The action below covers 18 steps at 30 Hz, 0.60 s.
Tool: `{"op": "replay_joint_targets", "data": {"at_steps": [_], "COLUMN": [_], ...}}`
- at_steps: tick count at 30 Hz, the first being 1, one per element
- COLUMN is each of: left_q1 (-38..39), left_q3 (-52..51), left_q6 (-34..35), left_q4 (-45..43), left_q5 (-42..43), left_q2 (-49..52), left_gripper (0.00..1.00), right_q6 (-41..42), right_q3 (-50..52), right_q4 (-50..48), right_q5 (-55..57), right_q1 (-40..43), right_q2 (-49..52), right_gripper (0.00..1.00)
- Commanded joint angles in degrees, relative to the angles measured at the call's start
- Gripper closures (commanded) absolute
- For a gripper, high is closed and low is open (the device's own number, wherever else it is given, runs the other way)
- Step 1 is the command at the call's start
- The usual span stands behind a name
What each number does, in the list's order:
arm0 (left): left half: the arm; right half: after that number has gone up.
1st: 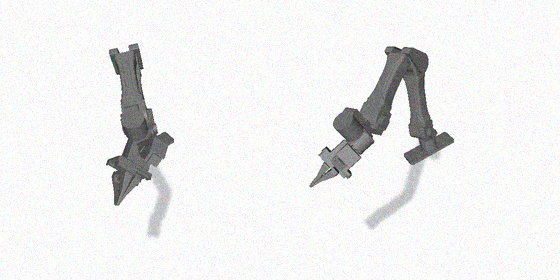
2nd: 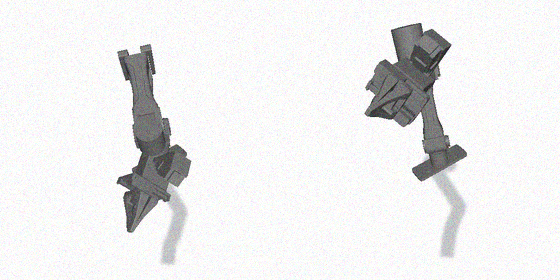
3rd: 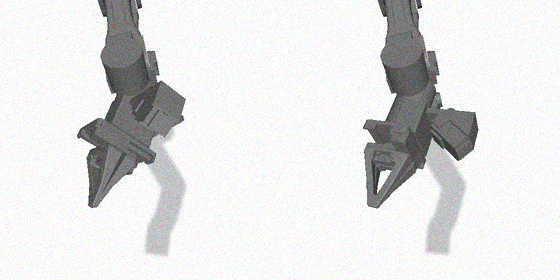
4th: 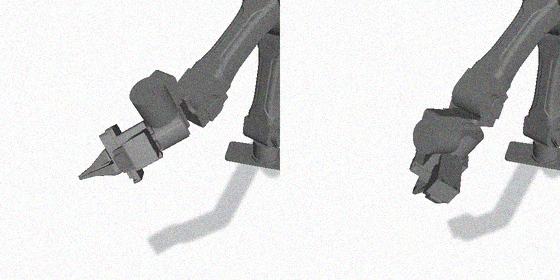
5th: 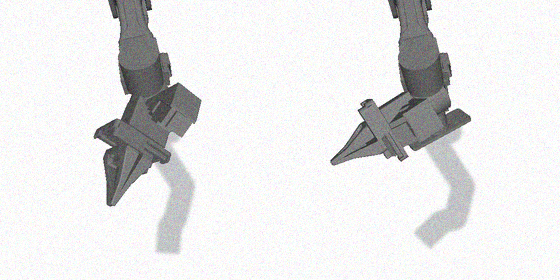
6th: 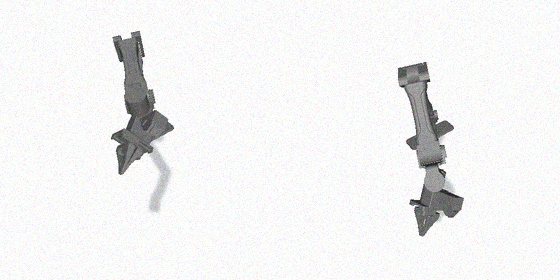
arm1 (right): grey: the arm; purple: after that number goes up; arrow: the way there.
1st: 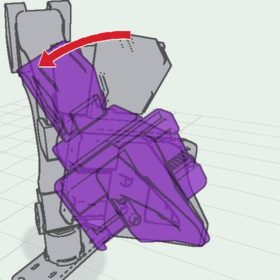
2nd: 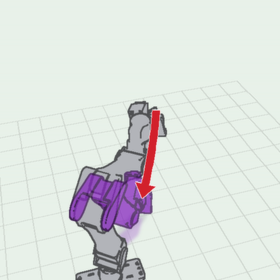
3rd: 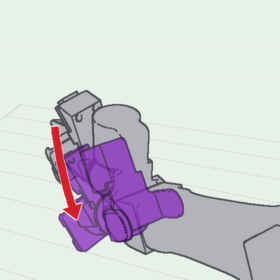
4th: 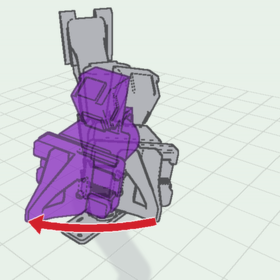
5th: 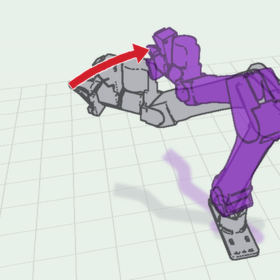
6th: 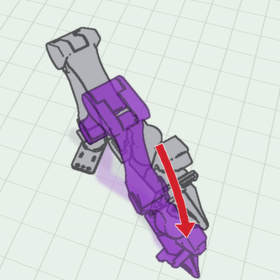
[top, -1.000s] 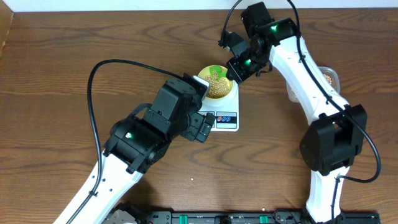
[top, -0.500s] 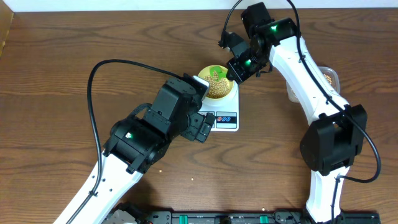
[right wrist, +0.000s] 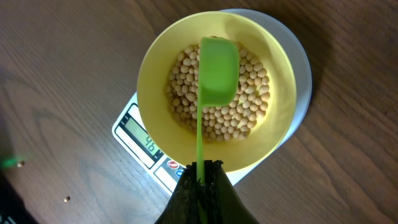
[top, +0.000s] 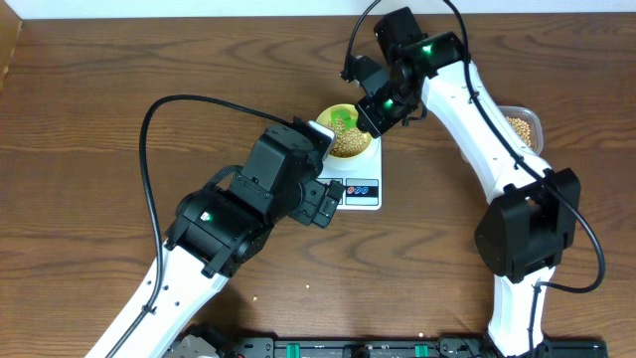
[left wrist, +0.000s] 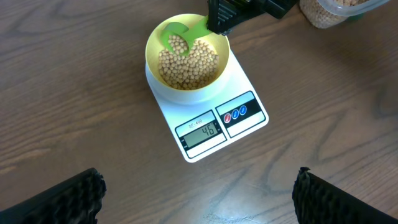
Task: Scoop item into bowl and weigh 50g on scale
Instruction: 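Hold the green scoop tilted over the bowl, shaking out soybeans gradually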
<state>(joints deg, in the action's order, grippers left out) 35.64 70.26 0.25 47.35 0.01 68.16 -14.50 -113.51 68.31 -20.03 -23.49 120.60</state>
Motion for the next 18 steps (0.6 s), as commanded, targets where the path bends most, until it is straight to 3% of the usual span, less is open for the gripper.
{"op": "replay_joint_targets", "data": {"at_steps": [1, 18], "left_q1": [-0.2, -0.2], "left_q3": [0.7, 0.7], "left_q6": [0.9, 0.9], "left_q4": [0.0, 0.0], "left_q5": [-0.7, -0.7], "left_q2": [0.3, 0.3], "left_gripper": [0.01, 0.01], "right_q6": [-0.2, -0.3], "right_q3": [-1.2, -1.2], "right_q4": [-0.1, -0.5], "right_q5": [0.8, 3.0], "right_q1": [-0.3, -0.5], "right_q2": [-0.7, -2.6], "right_gripper": [0.99, 0.99]}}
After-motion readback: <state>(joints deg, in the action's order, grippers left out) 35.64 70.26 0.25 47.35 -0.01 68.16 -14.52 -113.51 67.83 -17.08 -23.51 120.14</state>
